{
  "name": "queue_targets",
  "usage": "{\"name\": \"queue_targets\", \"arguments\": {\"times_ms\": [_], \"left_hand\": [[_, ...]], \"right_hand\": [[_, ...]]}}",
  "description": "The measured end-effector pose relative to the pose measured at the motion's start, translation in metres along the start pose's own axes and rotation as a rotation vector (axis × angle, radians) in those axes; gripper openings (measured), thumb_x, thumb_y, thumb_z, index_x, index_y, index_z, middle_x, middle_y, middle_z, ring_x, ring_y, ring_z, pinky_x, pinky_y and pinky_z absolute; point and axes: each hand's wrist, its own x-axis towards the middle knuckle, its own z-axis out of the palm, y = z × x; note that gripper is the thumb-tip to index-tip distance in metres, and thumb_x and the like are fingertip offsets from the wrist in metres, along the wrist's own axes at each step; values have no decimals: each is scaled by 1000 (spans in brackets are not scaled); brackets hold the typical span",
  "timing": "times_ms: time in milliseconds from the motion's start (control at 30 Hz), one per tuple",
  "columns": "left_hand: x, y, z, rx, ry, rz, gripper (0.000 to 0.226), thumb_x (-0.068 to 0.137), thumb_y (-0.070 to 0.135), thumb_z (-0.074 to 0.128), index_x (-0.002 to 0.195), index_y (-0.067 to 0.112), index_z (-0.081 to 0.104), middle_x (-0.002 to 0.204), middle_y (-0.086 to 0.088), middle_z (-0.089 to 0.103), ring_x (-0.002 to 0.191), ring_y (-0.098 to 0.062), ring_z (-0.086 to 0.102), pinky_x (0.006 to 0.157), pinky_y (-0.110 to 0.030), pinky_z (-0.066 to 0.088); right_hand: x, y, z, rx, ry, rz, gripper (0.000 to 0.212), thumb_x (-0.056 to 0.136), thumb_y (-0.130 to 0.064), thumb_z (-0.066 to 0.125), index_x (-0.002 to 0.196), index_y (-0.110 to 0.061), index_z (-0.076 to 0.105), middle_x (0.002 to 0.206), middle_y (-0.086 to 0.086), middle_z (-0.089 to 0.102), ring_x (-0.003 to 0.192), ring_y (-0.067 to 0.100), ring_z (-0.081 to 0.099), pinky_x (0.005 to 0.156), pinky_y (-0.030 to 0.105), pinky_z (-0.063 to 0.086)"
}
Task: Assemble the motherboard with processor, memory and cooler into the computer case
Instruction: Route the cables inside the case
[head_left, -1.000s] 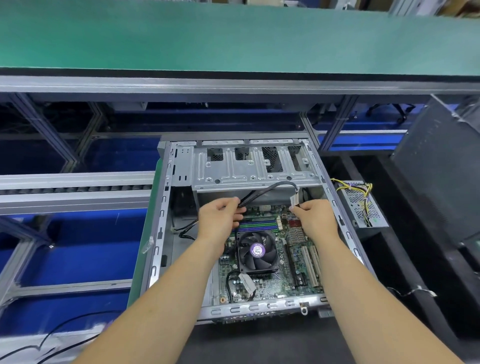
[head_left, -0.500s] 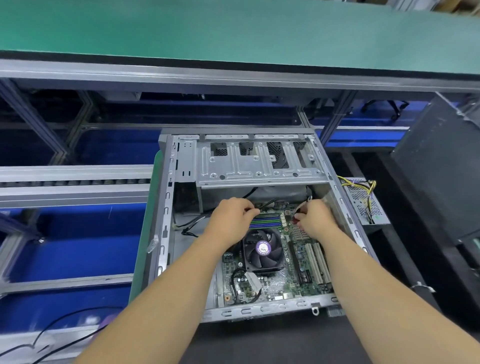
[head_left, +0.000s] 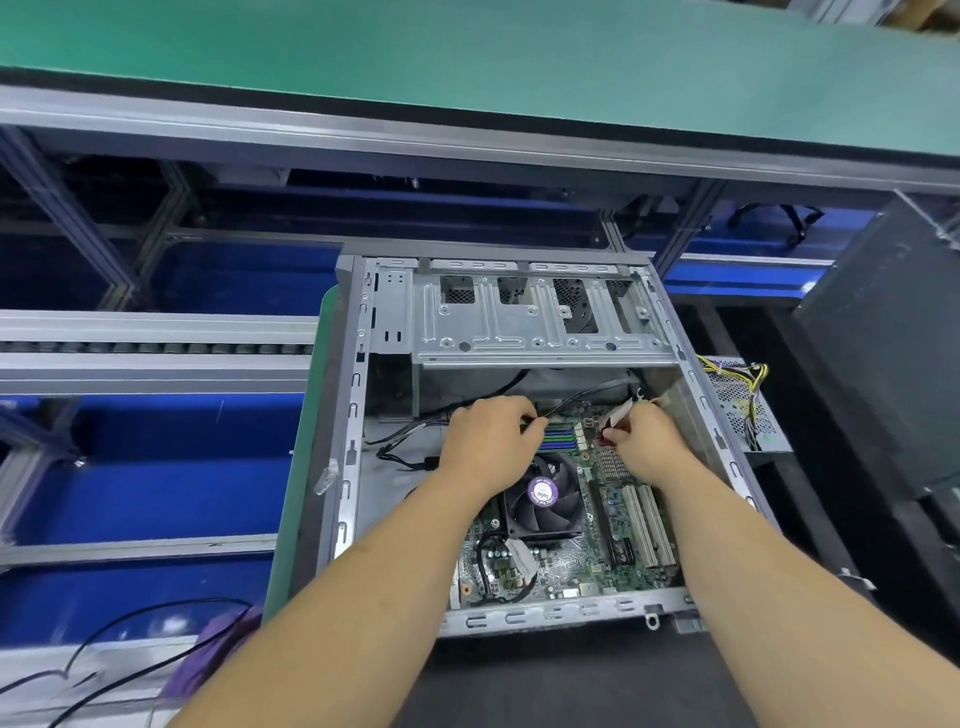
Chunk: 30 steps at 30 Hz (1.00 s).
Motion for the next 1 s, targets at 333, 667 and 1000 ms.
{"name": "queue_targets", "arguments": {"times_ms": [333, 667, 1000], "left_hand": [[2, -5, 6, 23, -7, 1, 24, 99, 34, 49, 106, 23, 69, 69, 13, 49, 75, -18, 50, 89, -39, 42], [-4, -6, 2, 114, 38, -4, 26, 98, 37, 47, 109, 26, 68, 97, 7, 69, 93, -19, 60, 94, -39, 33], [-5, -3, -3, 156, 50, 44, 26, 94, 36, 47, 96, 25, 71, 94, 5, 66, 91, -20, 58, 86, -38, 36]], "right_hand": [[-2, 1, -1, 75, 39, 2, 16, 95, 0, 61, 106, -2, 72, 94, 12, 69, 79, 23, 60, 64, 24, 44], [-4, -4, -2, 190, 78, 42, 19, 93, 8, 55, 91, -4, 69, 98, 17, 71, 91, 35, 68, 82, 48, 59], [-18, -13, -17, 590, 39, 83, 11, 94, 6, 59, 100, 4, 67, 73, 14, 67, 44, 18, 62, 41, 24, 51]]}}
